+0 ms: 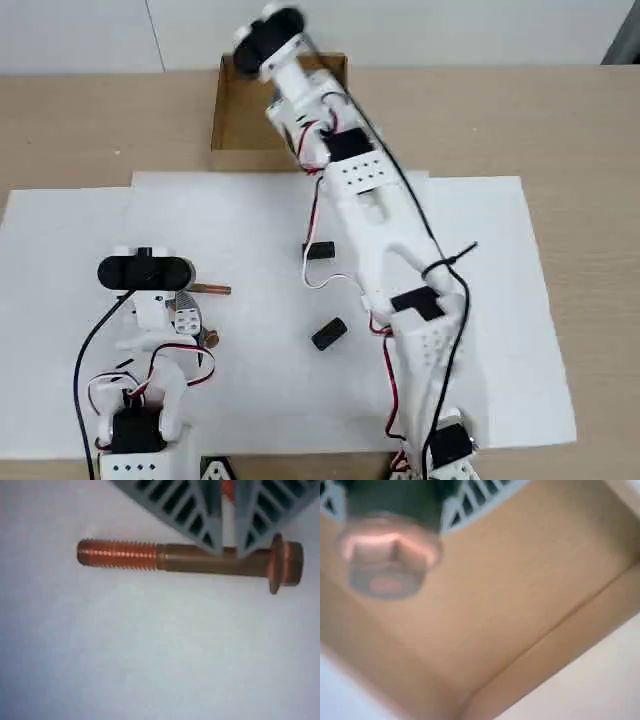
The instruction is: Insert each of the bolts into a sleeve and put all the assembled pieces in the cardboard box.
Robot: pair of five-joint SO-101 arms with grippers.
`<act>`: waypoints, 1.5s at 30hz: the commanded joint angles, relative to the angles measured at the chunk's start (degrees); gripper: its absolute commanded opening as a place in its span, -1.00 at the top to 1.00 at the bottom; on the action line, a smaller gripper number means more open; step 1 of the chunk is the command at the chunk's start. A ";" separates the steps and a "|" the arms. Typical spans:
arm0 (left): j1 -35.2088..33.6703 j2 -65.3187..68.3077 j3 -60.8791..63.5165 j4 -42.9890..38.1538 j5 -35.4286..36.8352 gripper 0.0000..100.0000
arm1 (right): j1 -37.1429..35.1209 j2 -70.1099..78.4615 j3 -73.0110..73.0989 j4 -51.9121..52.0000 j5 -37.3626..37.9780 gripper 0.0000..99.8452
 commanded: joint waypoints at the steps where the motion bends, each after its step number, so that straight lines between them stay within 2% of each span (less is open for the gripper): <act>1: -0.09 -0.62 -0.40 0.18 -0.26 0.99 | -1.01 1.98 -6.86 -1.80 4.31 0.99; 6: -0.09 -0.62 -0.40 0.18 -0.26 0.99 | -1.01 6.11 -9.32 -1.80 7.12 0.97; 12: -0.09 -0.62 -0.40 0.18 -0.26 0.99 | -1.01 8.13 -11.69 -1.45 7.12 0.64; 15: -0.09 -0.62 -0.40 0.18 -0.26 0.99 | -1.01 7.96 -11.69 -1.36 7.12 0.63; 19: -0.09 -0.62 -0.40 0.18 -0.26 0.99 | -0.75 7.78 -12.75 -1.27 7.12 0.74; 22: -0.09 -0.62 -0.40 0.18 -0.26 0.99 | -0.75 7.78 -16.18 1.27 7.12 0.98; 23: 0.00 -0.62 -0.40 0.18 -0.26 0.99 | -0.75 7.78 -17.76 2.77 7.12 1.00; 42: 0.09 -0.62 -0.40 0.18 -0.26 0.99 | -0.57 8.22 -56.79 62.55 6.68 1.00; 45: 0.18 -0.62 -0.40 0.18 -0.26 0.99 | -0.48 7.87 -58.73 65.10 6.68 1.00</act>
